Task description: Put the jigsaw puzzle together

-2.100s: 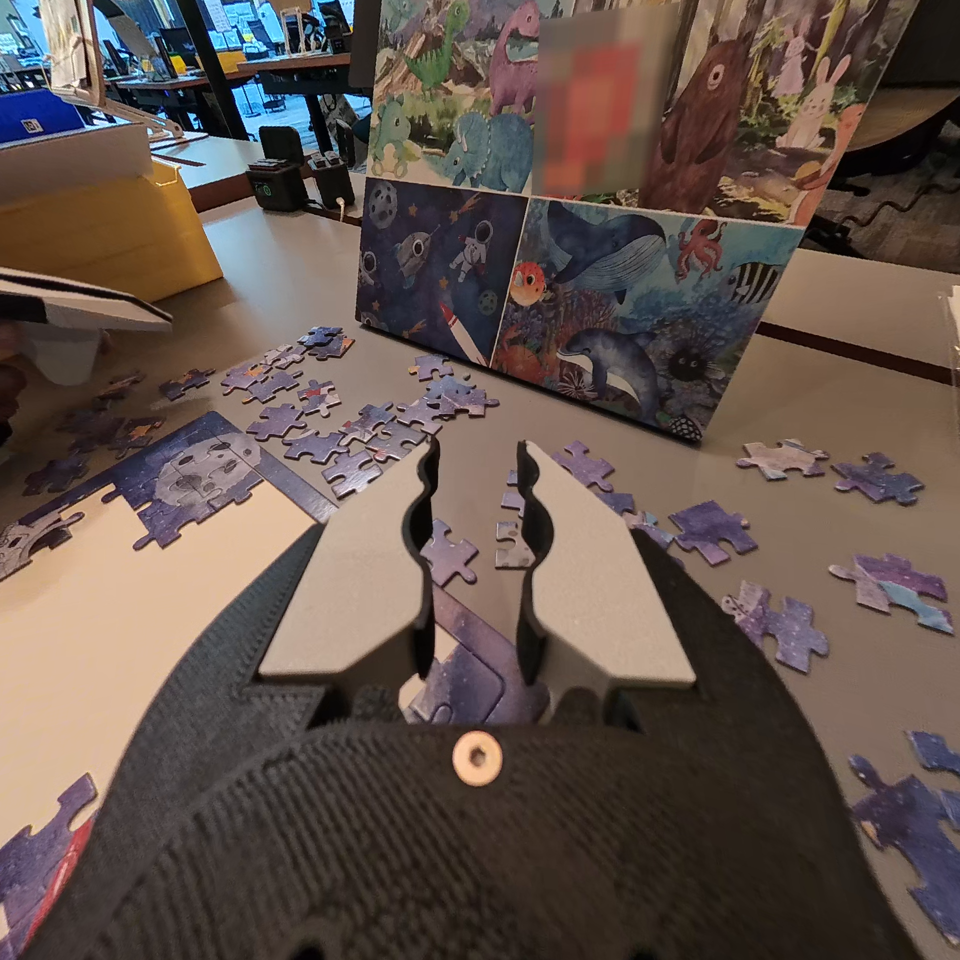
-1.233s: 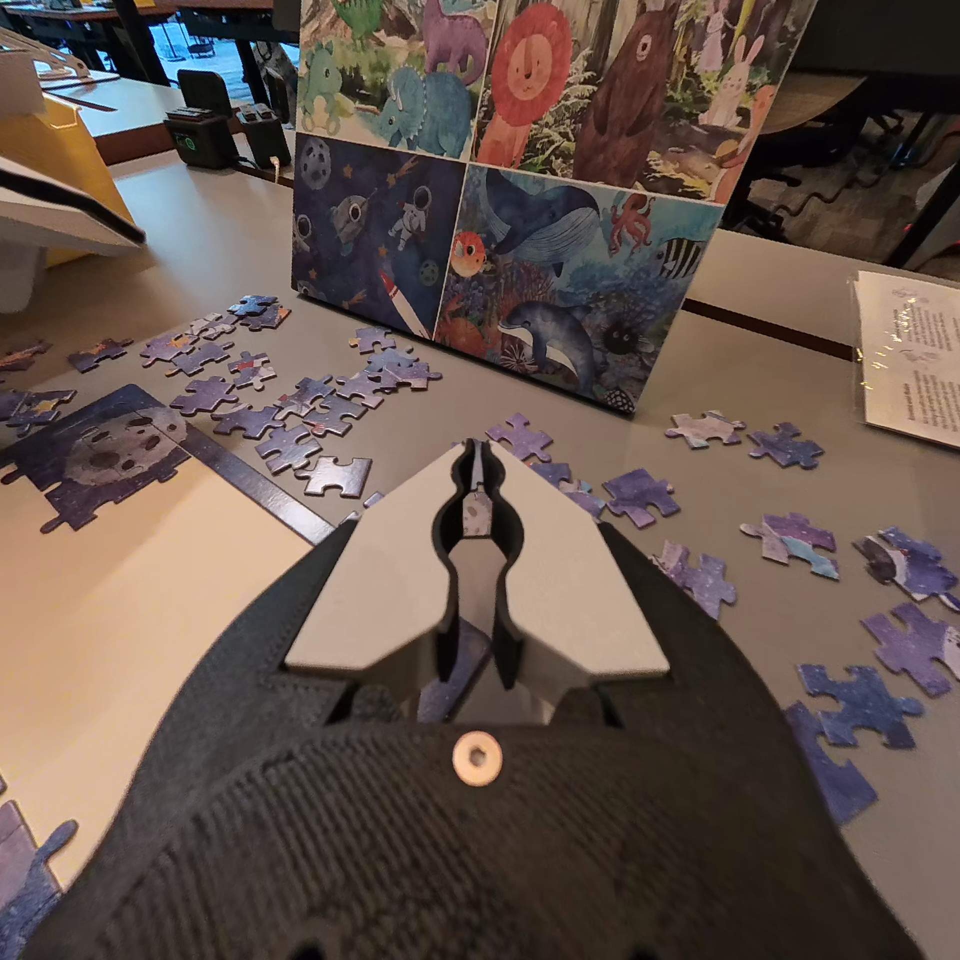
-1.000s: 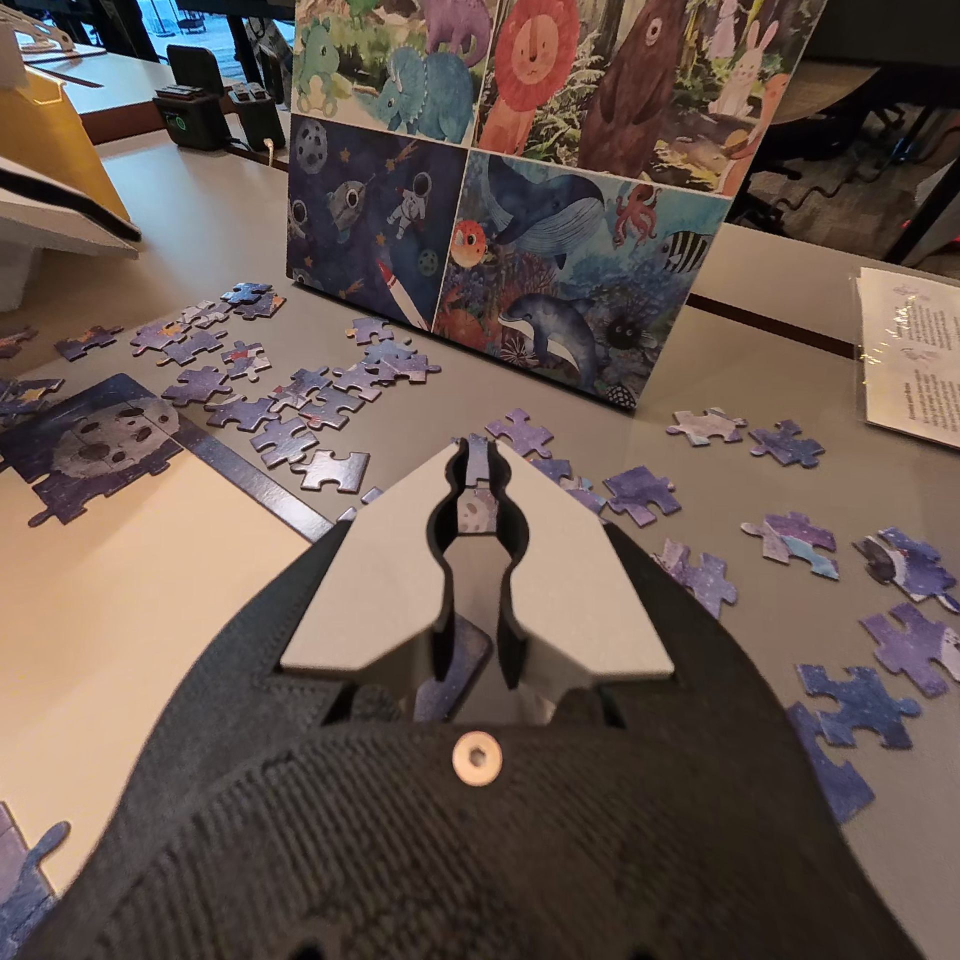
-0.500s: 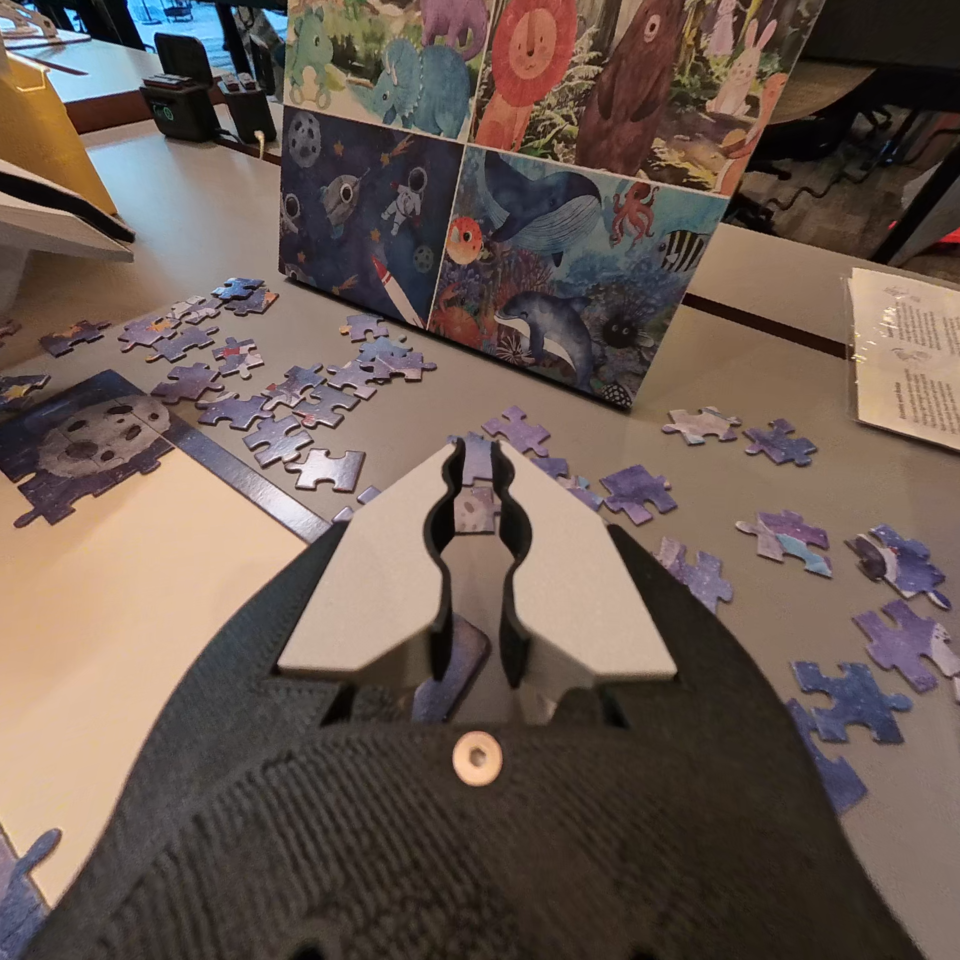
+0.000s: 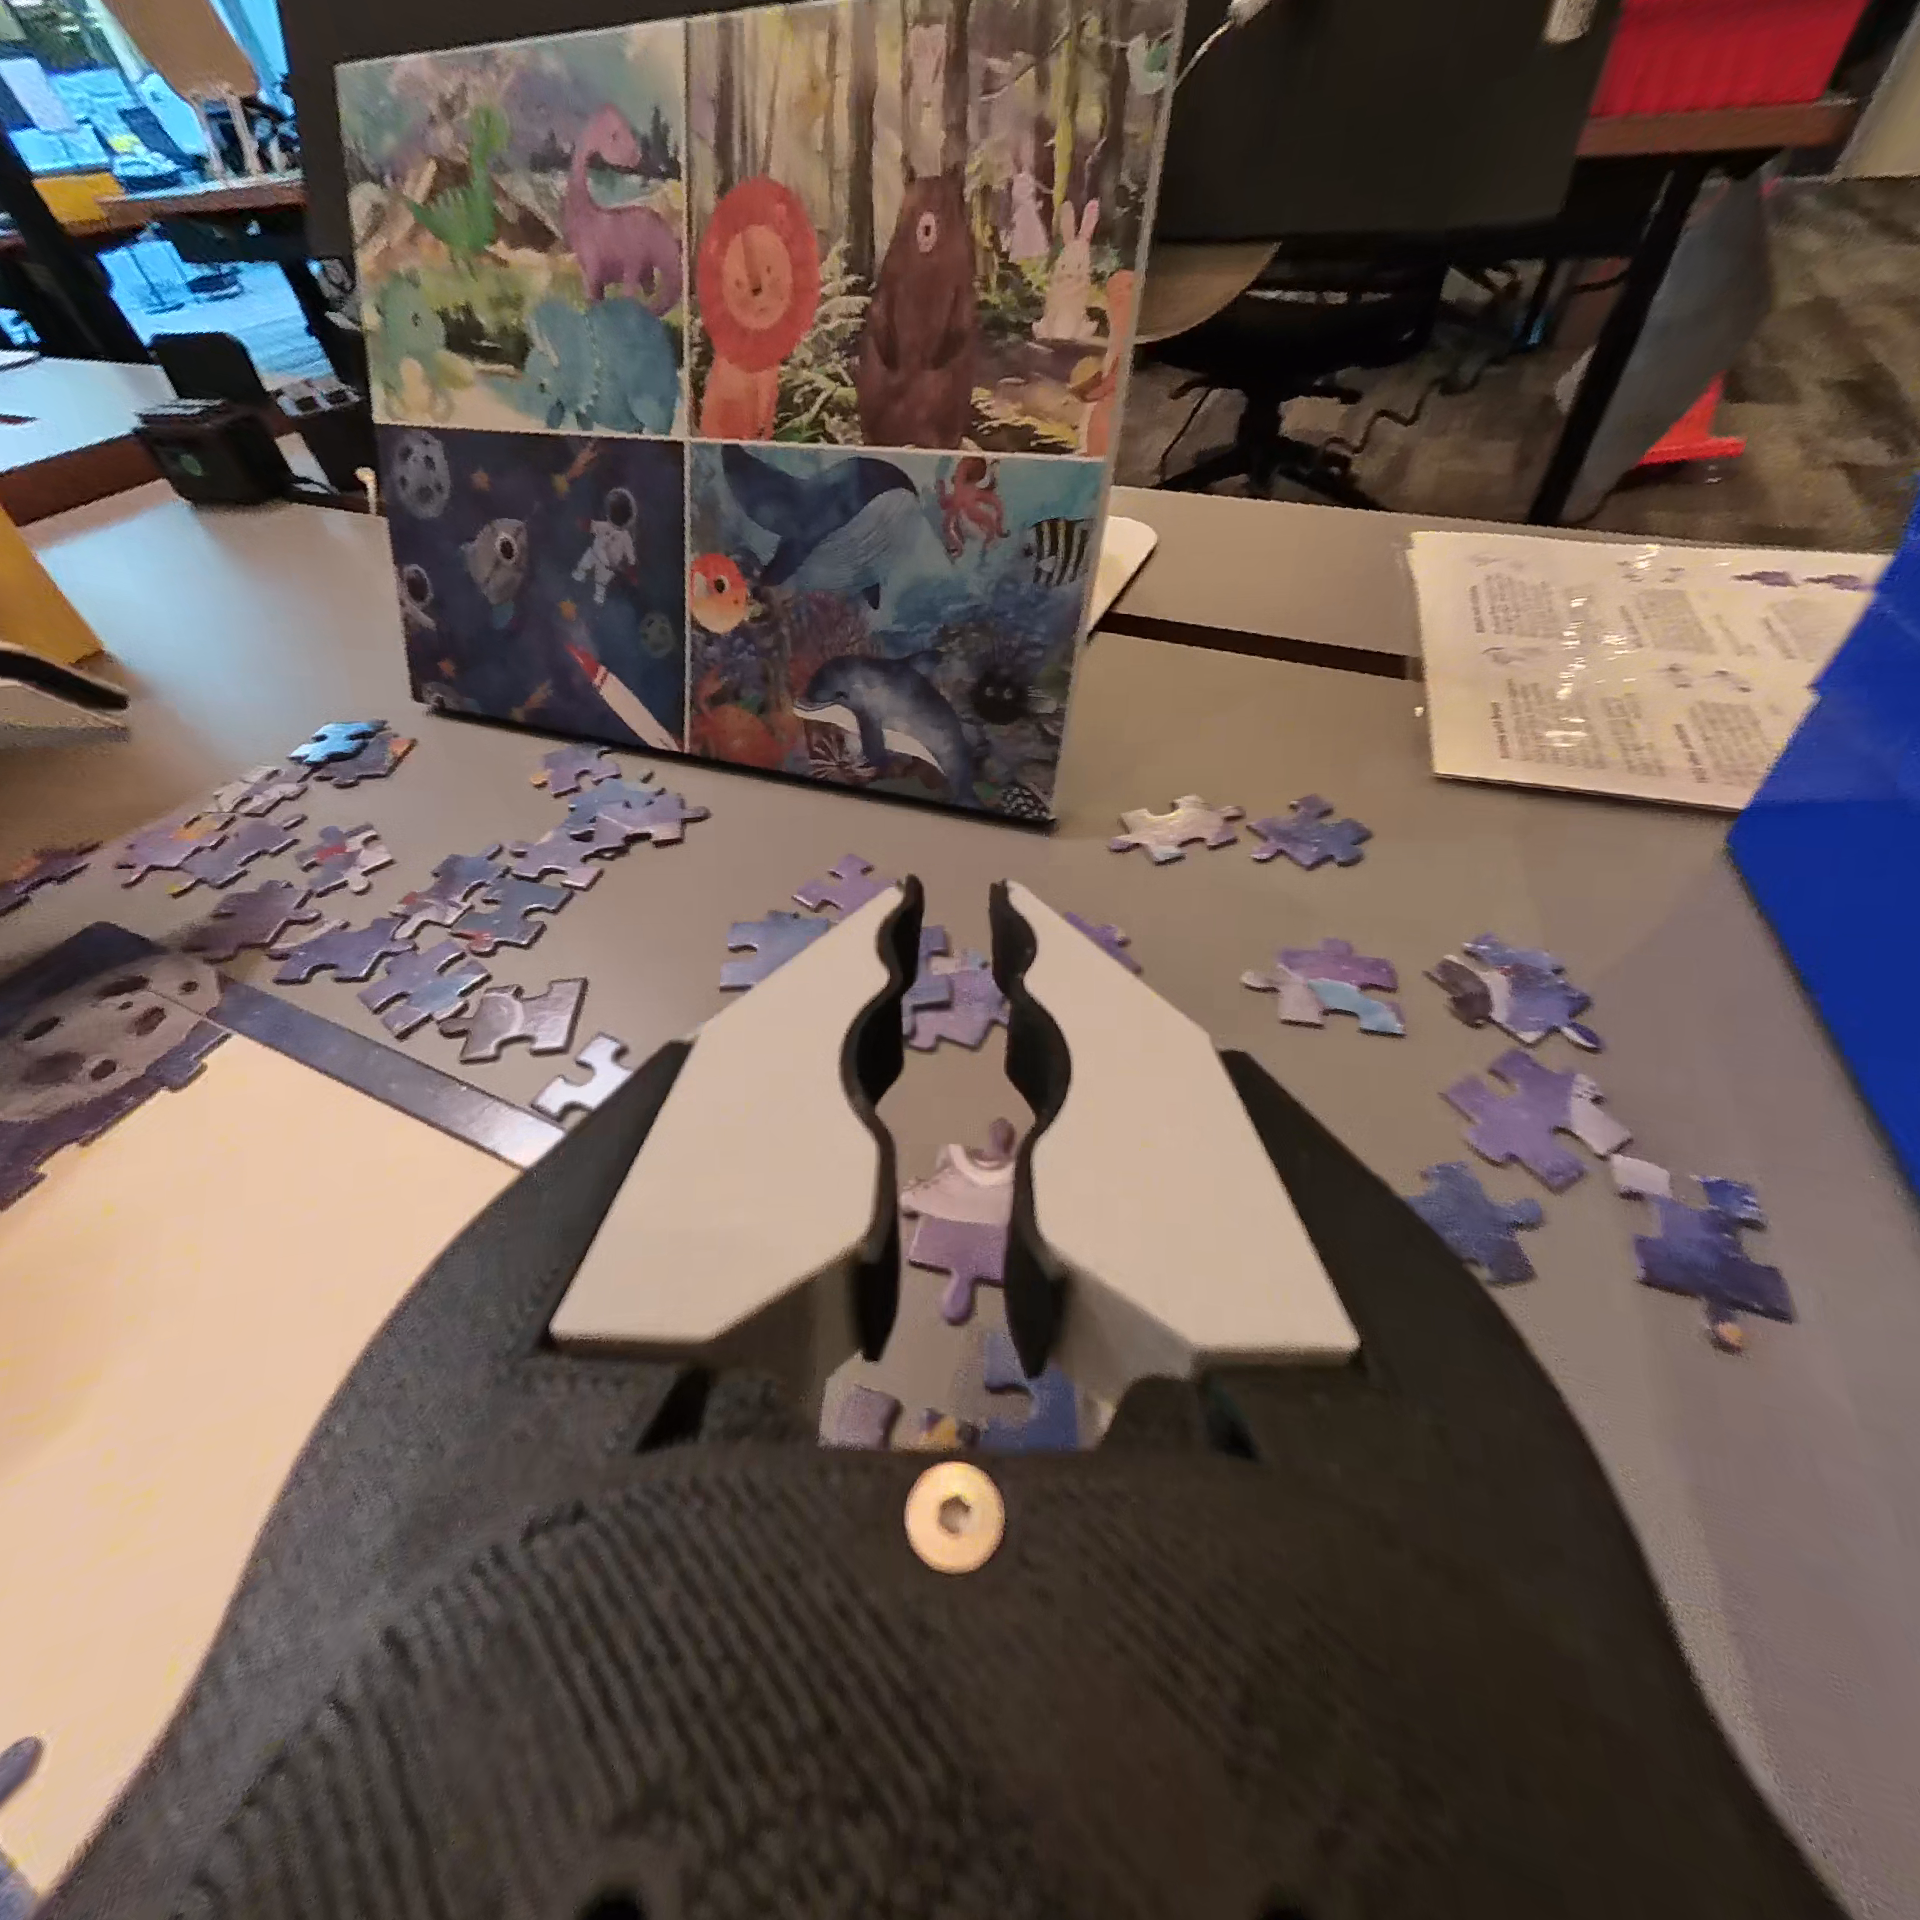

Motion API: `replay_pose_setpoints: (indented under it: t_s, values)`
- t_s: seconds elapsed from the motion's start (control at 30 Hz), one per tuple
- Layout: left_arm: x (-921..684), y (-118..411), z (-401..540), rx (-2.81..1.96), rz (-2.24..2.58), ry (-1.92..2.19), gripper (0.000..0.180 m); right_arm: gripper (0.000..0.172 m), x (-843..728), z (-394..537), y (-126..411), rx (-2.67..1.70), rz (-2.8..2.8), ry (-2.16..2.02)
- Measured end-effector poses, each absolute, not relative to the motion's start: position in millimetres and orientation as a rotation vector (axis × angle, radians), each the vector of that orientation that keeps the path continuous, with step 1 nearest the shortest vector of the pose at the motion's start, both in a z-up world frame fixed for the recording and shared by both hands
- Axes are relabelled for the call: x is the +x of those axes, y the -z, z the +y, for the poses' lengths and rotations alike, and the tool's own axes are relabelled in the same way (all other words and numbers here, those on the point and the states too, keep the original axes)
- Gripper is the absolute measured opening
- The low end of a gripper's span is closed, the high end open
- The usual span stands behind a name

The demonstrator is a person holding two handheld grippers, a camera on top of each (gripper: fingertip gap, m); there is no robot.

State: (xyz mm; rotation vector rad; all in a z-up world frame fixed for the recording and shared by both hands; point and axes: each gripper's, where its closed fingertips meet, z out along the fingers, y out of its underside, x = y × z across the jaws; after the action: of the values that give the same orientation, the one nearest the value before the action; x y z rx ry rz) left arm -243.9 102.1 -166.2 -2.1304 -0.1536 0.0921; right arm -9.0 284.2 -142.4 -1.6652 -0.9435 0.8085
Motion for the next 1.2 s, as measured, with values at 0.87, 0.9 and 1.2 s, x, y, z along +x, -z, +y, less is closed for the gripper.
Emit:
replay_pose_setpoints:
  t_s: [0.87, 0.9, 1.2]
  values:
    - [-247, 168, 101, -2.127, -0.171, -0.093, 0.012, 0.013, -30, 264, 153, -1.636, -1.091, -0.742]
    - [-247, 168, 101, -2.127, -0.17, -0.093, 0.012, 0.013, -30, 264, 154, -1.636, -1.094, -0.739]
    - [-246, 169, 101, -2.132, -0.167, -0.095, 0.012, 0.013, -30, 264, 152, -1.636, -1.084, -0.761]
